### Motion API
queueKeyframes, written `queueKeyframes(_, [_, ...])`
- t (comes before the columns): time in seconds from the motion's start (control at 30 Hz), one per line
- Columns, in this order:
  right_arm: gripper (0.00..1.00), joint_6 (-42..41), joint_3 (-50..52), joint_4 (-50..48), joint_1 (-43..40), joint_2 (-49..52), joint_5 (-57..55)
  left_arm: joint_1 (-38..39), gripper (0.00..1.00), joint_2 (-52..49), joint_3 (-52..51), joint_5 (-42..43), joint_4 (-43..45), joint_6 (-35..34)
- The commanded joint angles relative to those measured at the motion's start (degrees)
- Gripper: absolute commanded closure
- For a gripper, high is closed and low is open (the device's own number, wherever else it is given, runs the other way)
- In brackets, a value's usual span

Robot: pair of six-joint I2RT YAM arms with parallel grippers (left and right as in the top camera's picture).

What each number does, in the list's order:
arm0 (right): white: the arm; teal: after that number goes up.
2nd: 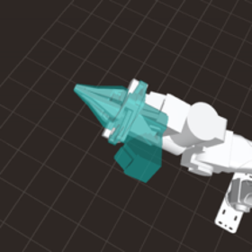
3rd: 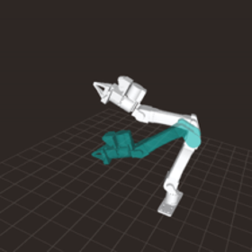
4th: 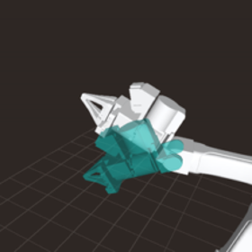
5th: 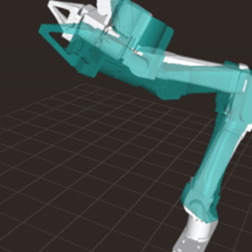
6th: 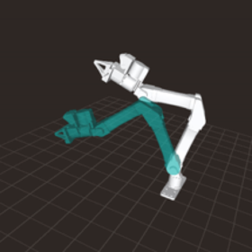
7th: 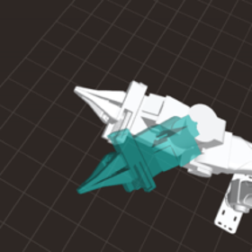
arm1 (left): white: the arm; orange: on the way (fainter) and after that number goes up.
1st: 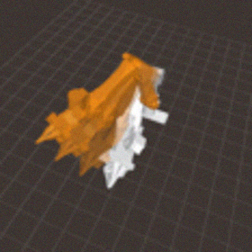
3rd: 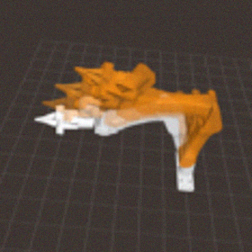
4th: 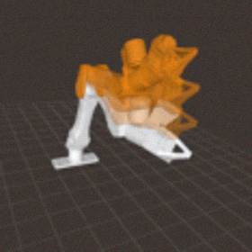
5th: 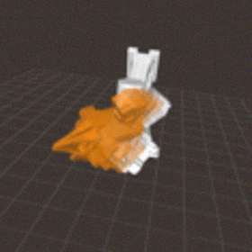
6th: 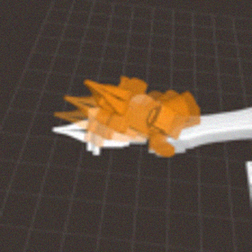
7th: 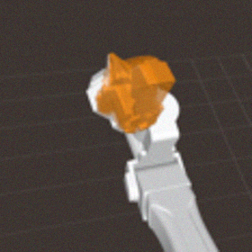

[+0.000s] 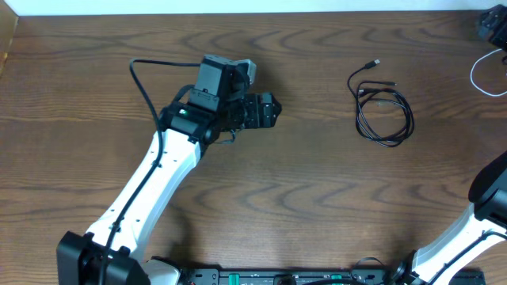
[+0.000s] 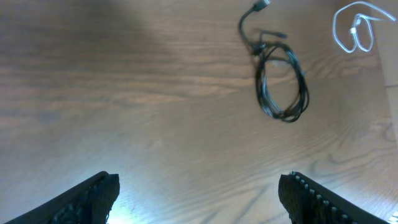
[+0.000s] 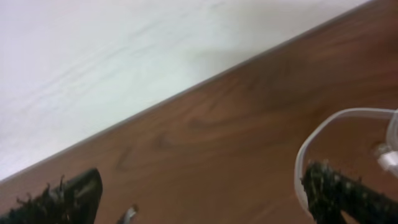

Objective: Untangle cables

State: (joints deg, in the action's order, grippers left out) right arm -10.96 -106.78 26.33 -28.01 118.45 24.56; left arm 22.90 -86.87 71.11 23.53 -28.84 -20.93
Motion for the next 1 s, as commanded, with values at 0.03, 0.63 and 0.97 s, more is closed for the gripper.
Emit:
queueKeyframes(0.03, [0.03,0.33,1.14,10.27,2.64,-0.96,8.87,2.89,0.14,-3.89,0.35,-0.68,4.17,-0.46])
queueKeyframes(0.63, [0.35,8.02,18.14,18.16,17.57,-0.96,3.85,2.21,0.14,-13.33,0.35,-12.52,8.15,-11.06])
queueKeyframes(0.97, [0.49,9.6,26.38,3.17,24.61,-0.92,0.72,-2.36,0.14,-13.33,0.35,-13.73,3.58,-9.35])
